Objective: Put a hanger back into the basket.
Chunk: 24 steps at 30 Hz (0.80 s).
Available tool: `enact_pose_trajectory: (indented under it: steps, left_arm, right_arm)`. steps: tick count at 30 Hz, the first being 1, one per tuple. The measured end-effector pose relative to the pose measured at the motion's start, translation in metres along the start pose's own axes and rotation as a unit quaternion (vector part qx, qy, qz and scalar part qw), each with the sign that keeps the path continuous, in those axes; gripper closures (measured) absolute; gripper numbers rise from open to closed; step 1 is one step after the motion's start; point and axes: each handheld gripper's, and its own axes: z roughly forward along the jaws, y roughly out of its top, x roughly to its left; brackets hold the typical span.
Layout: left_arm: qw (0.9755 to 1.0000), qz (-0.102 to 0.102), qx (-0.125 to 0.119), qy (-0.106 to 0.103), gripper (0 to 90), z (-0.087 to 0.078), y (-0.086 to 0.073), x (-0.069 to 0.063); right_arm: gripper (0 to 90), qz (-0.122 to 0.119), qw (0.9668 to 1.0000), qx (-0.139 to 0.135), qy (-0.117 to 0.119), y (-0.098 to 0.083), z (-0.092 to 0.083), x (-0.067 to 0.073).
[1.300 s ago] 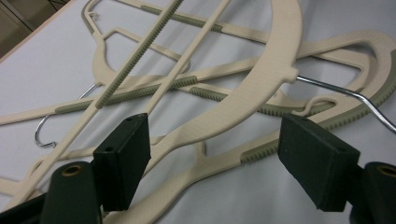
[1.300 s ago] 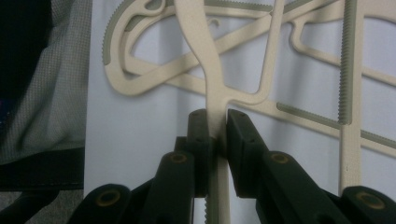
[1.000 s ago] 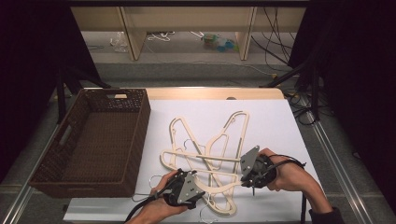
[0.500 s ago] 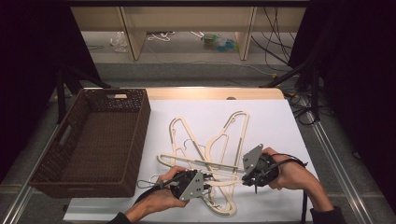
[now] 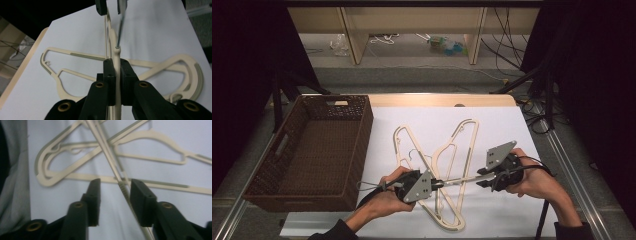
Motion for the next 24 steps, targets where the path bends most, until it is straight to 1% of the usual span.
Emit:
enact_pose_trajectory:
  steps: [1, 2, 3, 4, 5, 6, 7, 8, 9, 10, 11, 13, 14, 15, 16, 18, 19, 20, 21, 22, 23, 24]
  left_arm:
    - [0.9999, -0.016, 0.002, 0.000, 85.3, -0.001, 0.000, 0.003]
    - [0.9997, -0.026, 0.003, -0.001, 85.3, -0.002, 0.001, 0.006]
    - [0.9988, -0.049, 0.002, 0.000, 85.4, -0.002, 0.000, 0.007]
    - [0.9980, -0.064, 0.001, -0.001, 85.4, -0.003, 0.000, 0.009]
    - [0.9969, -0.078, 0.002, -0.003, 85.4, -0.003, -0.001, 0.010]
    - [0.9961, -0.088, 0.003, -0.003, 85.4, -0.004, -0.001, 0.012]
    - [0.9941, -0.109, 0.000, -0.002, 85.4, -0.005, 0.000, 0.014]
    - [0.9930, -0.118, 0.000, -0.002, 85.4, -0.005, 0.000, 0.015]
    - [0.9906, -0.137, -0.003, -0.002, 85.4, -0.008, 0.000, 0.018]
    - [0.9885, -0.151, -0.006, 0.000, 85.4, -0.010, 0.000, 0.020]
    - [0.9862, -0.165, -0.010, -0.001, 85.4, -0.013, 0.000, 0.023]
    - [0.9821, -0.188, -0.013, 0.003, 85.4, -0.019, 0.001, 0.028]
    - [0.9811, -0.193, -0.013, 0.005, 85.4, -0.020, 0.000, 0.031]
    - [0.9781, -0.208, -0.016, 0.006, 85.4, -0.023, 0.000, 0.033]
    - [0.9748, -0.222, -0.020, 0.005, 85.4, -0.024, -0.001, 0.035]
    - [0.9715, -0.236, -0.015, 0.006, 85.4, -0.029, -0.003, 0.039]
    - [0.9686, -0.248, -0.015, 0.012, 85.4, -0.031, -0.004, 0.042]
    - [0.9666, -0.255, -0.020, 0.009, 85.4, -0.032, -0.004, 0.043]
    - [0.9648, -0.262, -0.017, 0.014, 85.4, -0.035, -0.005, 0.045]
    - [0.9615, -0.274, -0.022, 0.010, 85.4, -0.036, -0.006, 0.046]
    - [0.9608, -0.276, -0.017, 0.011, 85.4, -0.040, -0.008, 0.049]
    - [0.9572, -0.289, -0.018, 0.007, 85.4, -0.041, -0.008, 0.050]
  right_arm:
    - [54.2, 0.016, 0.9997, -0.013, -0.012, 0.002, -0.006, 0.000]
    - [53.8, 0.034, 0.9982, -0.036, -0.034, 0.003, -0.012, -0.002]
    - [52.1, 0.043, 0.9973, -0.048, -0.035, 0.003, -0.016, -0.003]
    - [48.9, 0.055, 0.9956, -0.063, -0.042, 0.003, -0.020, -0.003]
    - [48.6, 0.065, 0.9937, -0.074, -0.053, 0.003, -0.024, -0.004]
    - [48.6, 0.074, 0.9921, -0.080, -0.062, 0.003, -0.027, -0.005]
    - [48.5, 0.077, 0.9915, -0.081, -0.065, 0.003, -0.029, -0.004]
    - [47.9, 0.075, 0.9913, -0.084, -0.068, 0.004, -0.031, -0.003]
    - [47.5, 0.076, 0.9910, -0.086, -0.070, 0.004, -0.032, -0.003]
    - [46.1, 0.080, 0.9899, -0.090, -0.075, 0.005, -0.033, -0.002]
    - [43.4, 0.083, 0.9895, -0.093, -0.073, 0.006, -0.034, -0.002]
    - [42.5, 0.083, 0.9896, -0.093, -0.072, 0.006, -0.035, -0.001]
    - [42.1, 0.086, 0.9895, -0.092, -0.072, 0.007, -0.036, 0.000]
    - [41.4, 0.085, 0.9884, -0.096, -0.081, 0.007, -0.035, 0.001]
    - [40.6, 0.085, 0.9897, -0.090, -0.072, 0.007, -0.037, 0.002]
    - [40.3, 0.085, 0.9897, -0.090, -0.071, 0.008, -0.037, 0.004]
    - [40.0, 0.085, 0.9894, -0.093, -0.073, 0.009, -0.038, 0.006]
    - [40.0, 0.085, 0.9894, -0.093, -0.073, 0.009, -0.038, 0.006]
    - [40.0, 0.086, 0.9895, -0.092, -0.072, 0.010, -0.038, 0.006]
    - [40.0, 0.084, 0.9887, -0.097, -0.077, 0.010, -0.038, 0.008]
    - [40.0, 0.082, 0.9897, -0.092, -0.073, 0.010, -0.039, 0.008]
    - [40.0, 0.081, 0.9900, -0.094, -0.068, 0.010, -0.040, 0.009]
